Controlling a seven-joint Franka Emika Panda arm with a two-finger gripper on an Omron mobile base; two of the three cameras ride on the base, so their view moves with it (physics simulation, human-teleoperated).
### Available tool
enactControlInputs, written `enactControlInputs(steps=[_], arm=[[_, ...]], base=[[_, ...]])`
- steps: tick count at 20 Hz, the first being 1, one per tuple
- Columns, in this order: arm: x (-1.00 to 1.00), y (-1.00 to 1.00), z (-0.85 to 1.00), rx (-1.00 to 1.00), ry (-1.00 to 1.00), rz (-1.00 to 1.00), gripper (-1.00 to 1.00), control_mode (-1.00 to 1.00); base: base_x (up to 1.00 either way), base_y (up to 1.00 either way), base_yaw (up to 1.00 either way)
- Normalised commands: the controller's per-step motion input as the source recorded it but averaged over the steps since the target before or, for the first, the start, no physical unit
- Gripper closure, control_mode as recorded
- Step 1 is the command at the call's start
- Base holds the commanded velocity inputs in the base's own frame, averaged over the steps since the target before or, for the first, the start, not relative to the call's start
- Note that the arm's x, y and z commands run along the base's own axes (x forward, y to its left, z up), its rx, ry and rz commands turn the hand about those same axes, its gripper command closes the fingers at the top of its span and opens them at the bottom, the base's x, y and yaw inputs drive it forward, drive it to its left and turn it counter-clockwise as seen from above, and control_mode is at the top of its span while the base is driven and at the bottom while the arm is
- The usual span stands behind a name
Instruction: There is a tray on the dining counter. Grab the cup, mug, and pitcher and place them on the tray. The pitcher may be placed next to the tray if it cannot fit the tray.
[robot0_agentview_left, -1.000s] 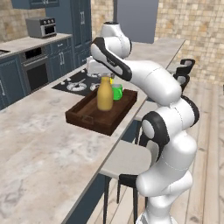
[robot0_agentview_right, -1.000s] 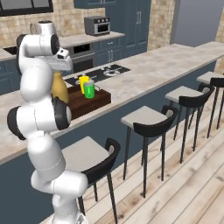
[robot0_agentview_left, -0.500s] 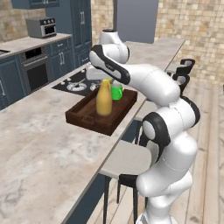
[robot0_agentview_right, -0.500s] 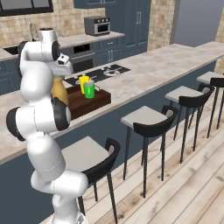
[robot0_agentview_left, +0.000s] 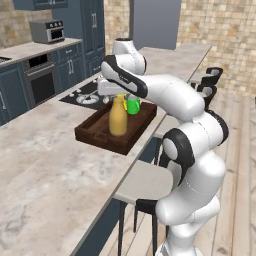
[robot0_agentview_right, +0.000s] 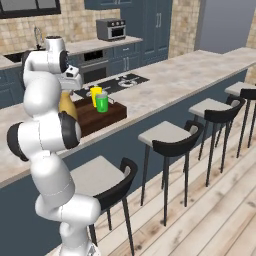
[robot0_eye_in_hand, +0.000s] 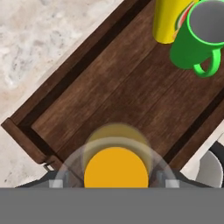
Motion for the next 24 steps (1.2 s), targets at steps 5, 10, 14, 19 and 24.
enactControlInputs(steps=[5, 10, 14, 19, 24], arm=[[0.00, 0.09, -0.18, 0.00, 0.03, 0.02, 1.00, -1.00], [0.00, 0.04, -0.07, 0.00, 0.03, 0.01, 1.00, -1.00], [0.00, 0.00, 0.00, 0.00, 0.00, 0.00, 1.00, -1.00], [0.00, 0.00, 0.00, 0.00, 0.00, 0.00, 1.00, -1.00], [0.00, 0.00, 0.00, 0.00, 0.00, 0.00, -1.00, -1.00]], base=[[0.00, 0.00, 0.00], [0.00, 0.00, 0.00], [0.00, 0.00, 0.00], [0.00, 0.00, 0.00], [0.00, 0.00, 0.00]])
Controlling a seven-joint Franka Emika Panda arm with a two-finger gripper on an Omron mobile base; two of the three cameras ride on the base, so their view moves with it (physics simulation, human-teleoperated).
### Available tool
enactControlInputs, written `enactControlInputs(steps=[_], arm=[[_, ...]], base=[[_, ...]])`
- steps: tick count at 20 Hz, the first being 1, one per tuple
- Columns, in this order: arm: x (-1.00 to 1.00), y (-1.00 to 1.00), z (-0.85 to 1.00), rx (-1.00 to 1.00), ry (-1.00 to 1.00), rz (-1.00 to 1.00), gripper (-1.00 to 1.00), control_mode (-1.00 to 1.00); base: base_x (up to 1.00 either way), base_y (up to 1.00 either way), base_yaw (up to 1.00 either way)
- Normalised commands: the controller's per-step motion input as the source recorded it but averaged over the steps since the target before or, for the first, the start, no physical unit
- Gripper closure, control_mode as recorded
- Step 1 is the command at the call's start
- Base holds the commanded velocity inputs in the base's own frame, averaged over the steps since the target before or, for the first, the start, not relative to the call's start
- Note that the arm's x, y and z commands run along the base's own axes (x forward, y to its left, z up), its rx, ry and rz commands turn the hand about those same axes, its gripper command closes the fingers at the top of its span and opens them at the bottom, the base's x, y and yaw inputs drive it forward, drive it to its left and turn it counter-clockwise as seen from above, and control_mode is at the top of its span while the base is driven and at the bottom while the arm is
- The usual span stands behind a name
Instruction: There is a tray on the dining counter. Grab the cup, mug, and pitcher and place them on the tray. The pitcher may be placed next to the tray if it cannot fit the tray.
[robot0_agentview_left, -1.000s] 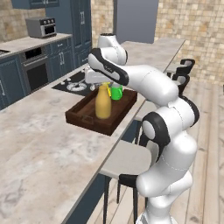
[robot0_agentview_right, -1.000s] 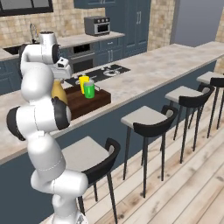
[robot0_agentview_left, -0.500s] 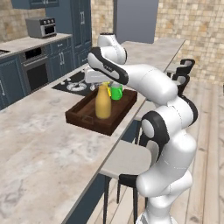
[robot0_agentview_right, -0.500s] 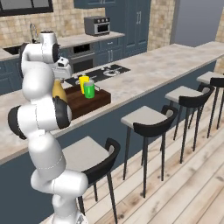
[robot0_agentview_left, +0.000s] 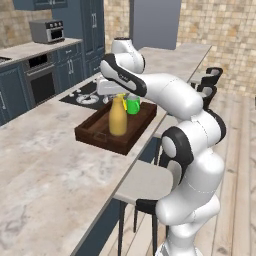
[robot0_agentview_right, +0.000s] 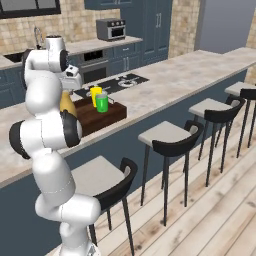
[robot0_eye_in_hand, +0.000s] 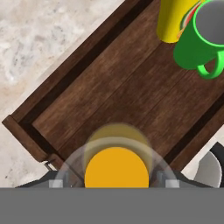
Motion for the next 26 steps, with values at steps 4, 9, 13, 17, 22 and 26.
enactControlInputs(steps=[4, 9, 13, 17, 22, 26], arm=[[0.00, 0.00, 0.00, 0.00, 0.00, 0.00, -1.00, -1.00], [0.00, 0.00, 0.00, 0.00, 0.00, 0.00, -1.00, -1.00], [0.00, -0.01, 0.03, 0.00, 0.00, 0.00, -1.00, -1.00], [0.00, -0.12, 0.51, 0.00, 0.00, 0.00, -1.00, -1.00], [-0.01, -0.07, 0.76, 0.00, 0.00, 0.00, -1.00, -1.00], [-0.41, 0.00, 0.59, 0.00, -0.02, 0.00, -1.00, -1.00]], base=[[0.00, 0.00, 0.00], [0.00, 0.00, 0.00], [0.00, 0.00, 0.00], [0.00, 0.00, 0.00], [0.00, 0.00, 0.00], [0.00, 0.00, 0.00]])
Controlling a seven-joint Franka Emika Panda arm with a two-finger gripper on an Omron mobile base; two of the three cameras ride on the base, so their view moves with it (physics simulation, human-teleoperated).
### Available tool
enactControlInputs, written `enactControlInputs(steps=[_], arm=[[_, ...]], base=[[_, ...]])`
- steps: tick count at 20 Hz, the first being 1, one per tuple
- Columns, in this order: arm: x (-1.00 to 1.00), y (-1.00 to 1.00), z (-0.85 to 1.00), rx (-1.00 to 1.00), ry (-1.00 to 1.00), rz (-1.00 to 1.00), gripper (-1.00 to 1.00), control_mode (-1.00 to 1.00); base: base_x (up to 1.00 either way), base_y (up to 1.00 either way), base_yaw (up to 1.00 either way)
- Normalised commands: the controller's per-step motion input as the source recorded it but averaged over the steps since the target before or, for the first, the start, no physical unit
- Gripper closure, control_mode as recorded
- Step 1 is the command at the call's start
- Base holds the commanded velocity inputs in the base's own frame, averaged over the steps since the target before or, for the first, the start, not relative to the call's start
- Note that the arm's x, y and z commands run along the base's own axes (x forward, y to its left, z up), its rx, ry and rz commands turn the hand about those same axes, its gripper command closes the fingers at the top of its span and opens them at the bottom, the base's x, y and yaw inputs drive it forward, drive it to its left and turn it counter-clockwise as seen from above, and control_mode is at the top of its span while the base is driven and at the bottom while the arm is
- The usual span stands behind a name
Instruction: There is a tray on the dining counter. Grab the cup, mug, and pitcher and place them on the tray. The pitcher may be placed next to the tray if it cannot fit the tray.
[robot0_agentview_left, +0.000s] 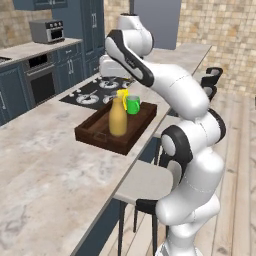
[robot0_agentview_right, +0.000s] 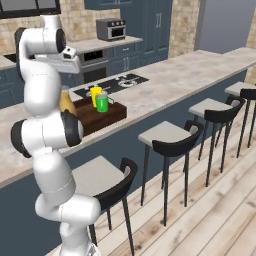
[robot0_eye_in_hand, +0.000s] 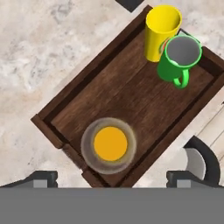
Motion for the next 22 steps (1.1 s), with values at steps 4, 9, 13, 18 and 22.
enactControlInputs(steps=[4, 9, 13, 18, 22], arm=[[-0.82, 0.00, 0.47, 0.00, -0.05, 0.00, -1.00, -1.00], [-1.00, 0.00, 0.34, -0.02, -0.08, 0.00, -1.00, -1.00], [-0.99, -0.01, -0.05, -0.10, -0.08, 0.00, -1.00, -1.00], [-0.99, -0.26, -0.50, -0.08, -0.10, 0.03, -1.00, -1.00], [-1.00, -0.67, -0.51, 0.00, -0.08, 0.08, -1.00, -1.00]], base=[[0.00, 0.00, 0.00], [0.00, 0.00, 0.00], [0.00, 0.00, 0.00], [0.00, 0.00, 0.00], [0.00, 0.00, 0.00]])
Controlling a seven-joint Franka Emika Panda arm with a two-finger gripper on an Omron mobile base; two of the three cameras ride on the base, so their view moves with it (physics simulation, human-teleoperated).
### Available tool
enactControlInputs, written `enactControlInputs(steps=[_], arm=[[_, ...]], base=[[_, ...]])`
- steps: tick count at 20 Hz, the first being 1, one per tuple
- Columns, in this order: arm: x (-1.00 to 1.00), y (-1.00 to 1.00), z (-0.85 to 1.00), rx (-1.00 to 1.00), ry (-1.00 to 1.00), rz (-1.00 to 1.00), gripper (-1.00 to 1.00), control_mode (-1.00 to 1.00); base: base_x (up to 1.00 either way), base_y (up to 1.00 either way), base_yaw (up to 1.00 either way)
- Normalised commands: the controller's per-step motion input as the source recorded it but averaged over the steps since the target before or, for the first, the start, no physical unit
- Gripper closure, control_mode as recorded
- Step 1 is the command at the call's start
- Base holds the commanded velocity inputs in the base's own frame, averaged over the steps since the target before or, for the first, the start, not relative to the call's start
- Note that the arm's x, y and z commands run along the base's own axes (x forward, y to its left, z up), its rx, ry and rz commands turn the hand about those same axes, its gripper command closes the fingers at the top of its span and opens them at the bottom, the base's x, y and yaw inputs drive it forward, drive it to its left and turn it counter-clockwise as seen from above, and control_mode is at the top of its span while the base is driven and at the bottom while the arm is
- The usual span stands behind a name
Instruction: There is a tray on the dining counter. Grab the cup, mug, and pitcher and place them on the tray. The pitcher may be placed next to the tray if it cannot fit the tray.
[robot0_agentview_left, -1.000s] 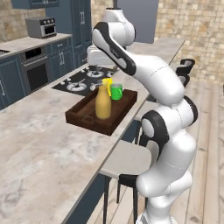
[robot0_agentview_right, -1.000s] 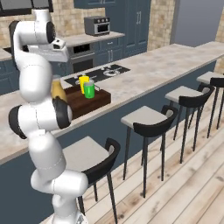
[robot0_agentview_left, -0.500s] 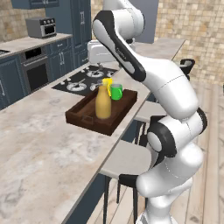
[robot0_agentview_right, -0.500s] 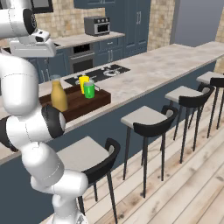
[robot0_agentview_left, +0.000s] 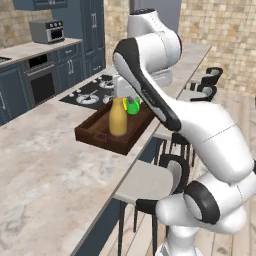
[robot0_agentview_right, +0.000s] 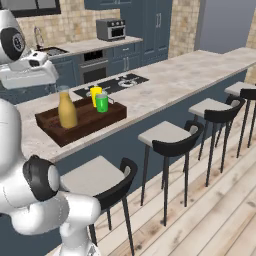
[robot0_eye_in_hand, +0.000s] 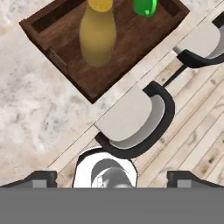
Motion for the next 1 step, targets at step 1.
enactControlInputs(steps=[1], arm=[[-1.00, -0.78, -0.41, 0.00, -0.08, 0.09, -1.00, -1.00]], base=[[0.00, 0.00, 0.00]])
